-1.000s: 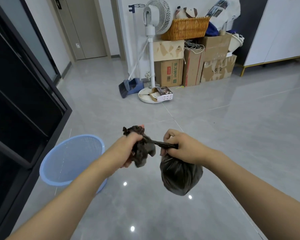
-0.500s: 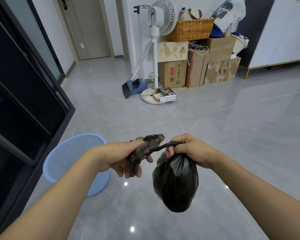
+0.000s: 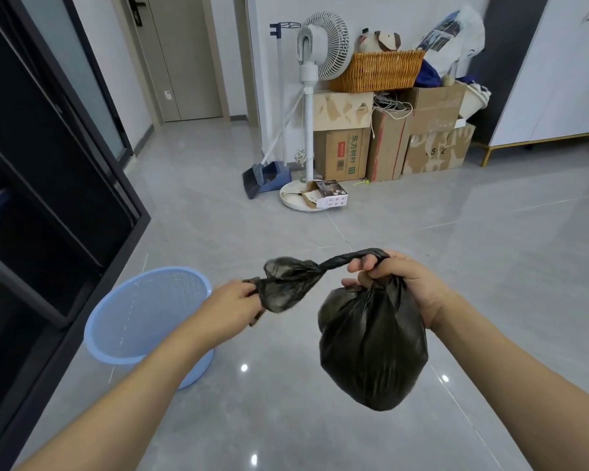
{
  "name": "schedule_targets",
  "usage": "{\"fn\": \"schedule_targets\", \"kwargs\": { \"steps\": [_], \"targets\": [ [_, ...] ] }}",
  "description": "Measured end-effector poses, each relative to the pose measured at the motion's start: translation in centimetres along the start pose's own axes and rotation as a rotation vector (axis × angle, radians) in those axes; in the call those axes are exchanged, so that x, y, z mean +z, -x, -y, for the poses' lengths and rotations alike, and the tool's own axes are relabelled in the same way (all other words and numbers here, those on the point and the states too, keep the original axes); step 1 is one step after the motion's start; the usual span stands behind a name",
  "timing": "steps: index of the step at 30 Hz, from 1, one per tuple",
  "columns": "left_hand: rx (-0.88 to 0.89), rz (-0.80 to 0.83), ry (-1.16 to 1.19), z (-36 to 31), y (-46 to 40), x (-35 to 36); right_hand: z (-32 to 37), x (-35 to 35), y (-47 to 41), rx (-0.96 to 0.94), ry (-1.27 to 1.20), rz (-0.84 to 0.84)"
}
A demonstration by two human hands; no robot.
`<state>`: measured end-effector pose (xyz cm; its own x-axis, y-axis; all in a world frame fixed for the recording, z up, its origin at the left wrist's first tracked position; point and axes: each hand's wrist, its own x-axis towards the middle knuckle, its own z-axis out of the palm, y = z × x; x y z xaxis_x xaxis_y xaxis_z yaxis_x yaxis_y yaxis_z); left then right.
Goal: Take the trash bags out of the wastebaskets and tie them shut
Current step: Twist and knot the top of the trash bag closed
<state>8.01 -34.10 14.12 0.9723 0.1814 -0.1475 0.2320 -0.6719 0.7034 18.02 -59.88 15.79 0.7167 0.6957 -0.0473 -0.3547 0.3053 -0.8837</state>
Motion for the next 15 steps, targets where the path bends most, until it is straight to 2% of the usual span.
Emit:
{"fn": "schedule_targets", "kwargs": {
  "steps": [2,3,4,5,7,9,11,13,15],
  "targets": [
    [-0.134,0.001,-0.294,-0.2,-0.2,-0.1,-0.2,-0.1,-0.1,0.033,0.021,0.001],
    [-0.192,0.045,-0.383,-0.4,-0.2,-0.2,-0.4,-0.2,-0.2,0.054,0.036,0.002],
    [-0.192,0.022,-0.378,-0.6,-0.1,-0.4,-0.4,-0.2,-0.2,0.068,0.051,0.016],
    [-0.127,-0.071,-0.306,-1.1,0.0,-0.6,-0.4,-0.1,-0.1,0.078,0.070,0.033],
    [0.133,-0.281,-0.109,-2.3,0.3,-0.9,-0.2,0.0,0.0,0.090,0.092,0.045],
    [0.332,-0.249,-0.077,-3.9,0.9,-0.4,-0.1,0.1,0.1,0.090,0.104,0.053],
    [0.419,-0.259,-0.255,-4.7,1.0,0.8,-0.2,0.2,0.1,0.099,0.105,0.067],
    [0.526,-0.400,-0.494,-4.1,0.1,2.0,-0.1,0.6,0.2,0.109,0.095,0.084],
    [0.591,-0.540,-0.577,-3.7,-0.6,2.2,0.0,0.8,0.4,0.110,0.111,0.095]
  ]
}}
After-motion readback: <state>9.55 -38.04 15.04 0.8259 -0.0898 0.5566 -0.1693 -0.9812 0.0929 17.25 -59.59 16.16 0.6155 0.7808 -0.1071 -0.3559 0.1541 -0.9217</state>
